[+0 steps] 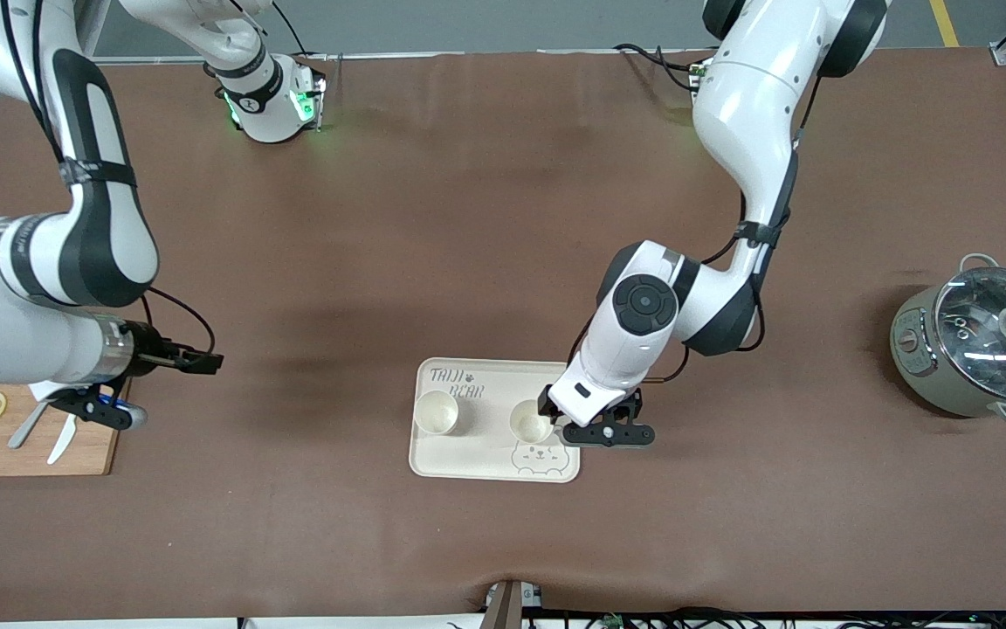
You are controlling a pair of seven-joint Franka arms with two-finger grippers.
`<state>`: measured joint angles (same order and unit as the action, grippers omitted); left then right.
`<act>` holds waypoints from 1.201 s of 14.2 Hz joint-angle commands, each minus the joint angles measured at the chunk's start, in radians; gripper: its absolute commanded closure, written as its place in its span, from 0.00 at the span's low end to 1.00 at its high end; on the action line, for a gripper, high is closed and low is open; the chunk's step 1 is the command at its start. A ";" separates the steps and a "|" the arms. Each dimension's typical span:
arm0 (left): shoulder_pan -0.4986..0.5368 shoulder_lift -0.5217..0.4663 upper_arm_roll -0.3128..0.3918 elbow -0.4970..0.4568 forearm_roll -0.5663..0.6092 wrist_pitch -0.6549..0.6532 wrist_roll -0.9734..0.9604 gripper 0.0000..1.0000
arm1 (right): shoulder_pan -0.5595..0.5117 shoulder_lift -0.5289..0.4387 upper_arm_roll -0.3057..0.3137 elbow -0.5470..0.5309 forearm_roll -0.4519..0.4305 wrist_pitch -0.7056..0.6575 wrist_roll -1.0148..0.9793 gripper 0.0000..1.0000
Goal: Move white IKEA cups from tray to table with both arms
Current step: 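Reach the left gripper down over the cup beside the bear print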
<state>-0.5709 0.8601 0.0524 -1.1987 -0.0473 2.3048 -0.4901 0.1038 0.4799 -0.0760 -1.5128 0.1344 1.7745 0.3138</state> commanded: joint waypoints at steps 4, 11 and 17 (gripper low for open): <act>-0.017 0.053 -0.005 0.042 0.003 0.057 -0.002 0.00 | 0.031 0.045 -0.002 0.026 0.017 0.003 0.126 0.00; -0.017 0.076 -0.003 0.040 0.003 0.137 -0.001 0.00 | 0.085 0.086 -0.002 0.025 0.085 0.016 0.238 0.00; -0.017 0.083 0.001 0.039 0.003 0.176 -0.001 0.00 | 0.123 0.097 -0.002 0.022 0.090 0.029 0.313 0.00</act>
<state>-0.5838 0.9292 0.0466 -1.1862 -0.0473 2.4664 -0.4901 0.2035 0.5677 -0.0740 -1.5106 0.2100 1.8057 0.5941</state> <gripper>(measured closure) 0.000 0.000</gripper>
